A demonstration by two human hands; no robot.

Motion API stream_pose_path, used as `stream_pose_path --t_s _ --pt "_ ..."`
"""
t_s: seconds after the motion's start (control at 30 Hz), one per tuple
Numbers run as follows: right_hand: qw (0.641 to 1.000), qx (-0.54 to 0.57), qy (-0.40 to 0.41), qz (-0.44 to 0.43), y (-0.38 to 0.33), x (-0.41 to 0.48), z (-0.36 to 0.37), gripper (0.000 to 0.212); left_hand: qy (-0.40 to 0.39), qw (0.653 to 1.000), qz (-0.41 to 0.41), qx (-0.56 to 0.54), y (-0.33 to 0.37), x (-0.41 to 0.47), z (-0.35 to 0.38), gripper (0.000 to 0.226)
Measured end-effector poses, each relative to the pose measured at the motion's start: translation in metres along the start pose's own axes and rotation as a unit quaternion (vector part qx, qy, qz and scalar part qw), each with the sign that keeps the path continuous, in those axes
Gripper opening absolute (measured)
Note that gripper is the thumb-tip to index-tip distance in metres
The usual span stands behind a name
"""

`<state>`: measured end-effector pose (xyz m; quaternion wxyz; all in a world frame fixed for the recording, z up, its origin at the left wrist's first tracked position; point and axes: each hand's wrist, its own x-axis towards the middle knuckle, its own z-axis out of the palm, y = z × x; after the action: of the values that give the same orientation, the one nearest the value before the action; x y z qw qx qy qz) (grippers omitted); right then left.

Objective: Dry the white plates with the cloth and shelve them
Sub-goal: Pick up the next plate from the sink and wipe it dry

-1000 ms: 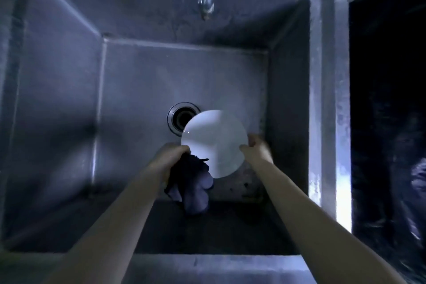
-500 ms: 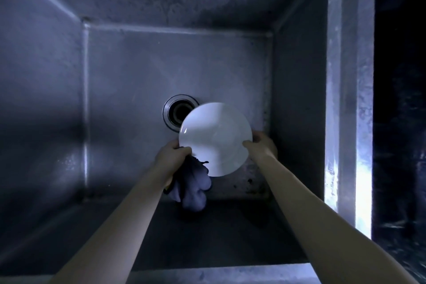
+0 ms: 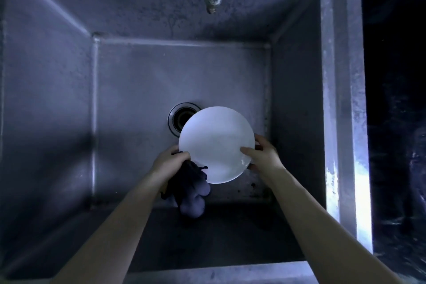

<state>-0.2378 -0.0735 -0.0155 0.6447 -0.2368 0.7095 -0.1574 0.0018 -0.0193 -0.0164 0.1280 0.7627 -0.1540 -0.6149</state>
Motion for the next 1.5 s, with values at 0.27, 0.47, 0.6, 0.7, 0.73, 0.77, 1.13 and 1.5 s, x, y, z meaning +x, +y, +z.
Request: stream_pose_path --t_s 0.27,0.47,0.6,0.7,0.73,0.77,1.13,1.5 --pt "0.992 0.098 -0.062 -0.058 -0.032 -0.05 0.008 0.034 -0.003 0.998 0.054 -0.042 0.021 -0.041 -0.032 0.025" --pt "0.979 0.141 -0.076 -0.123 -0.068 -0.089 -0.004 0.042 0.102 0.978 0.118 -0.136 0.054 -0.11 -0.057 0.066" --pt "0.972 0.163 -0.084 -0.149 -0.084 -0.12 -0.015 0.043 0.126 0.96 0.186 -0.165 0.084 -0.165 -0.073 0.07" --pt "0.962 0.193 -0.111 -0.158 -0.089 -0.146 -0.024 0.043 0.168 0.933 0.269 -0.171 0.098 -0.206 -0.077 0.072" --pt "0.959 0.199 -0.121 -0.161 -0.089 -0.155 -0.027 0.043 0.18 0.923 0.298 -0.166 0.101 -0.22 -0.078 0.074" --pt "0.956 0.206 -0.129 -0.164 -0.088 -0.164 -0.03 0.043 0.186 0.913 0.328 -0.156 0.104 -0.233 -0.077 0.076" --pt "0.923 0.232 -0.205 -0.229 -0.091 -0.245 -0.055 0.042 0.205 0.778 0.556 0.209 0.125 -0.324 -0.025 0.077" --pt "0.894 0.277 -0.191 -0.295 -0.118 -0.27 -0.044 0.041 0.272 0.675 0.592 0.346 0.115 -0.311 -0.046 0.049"
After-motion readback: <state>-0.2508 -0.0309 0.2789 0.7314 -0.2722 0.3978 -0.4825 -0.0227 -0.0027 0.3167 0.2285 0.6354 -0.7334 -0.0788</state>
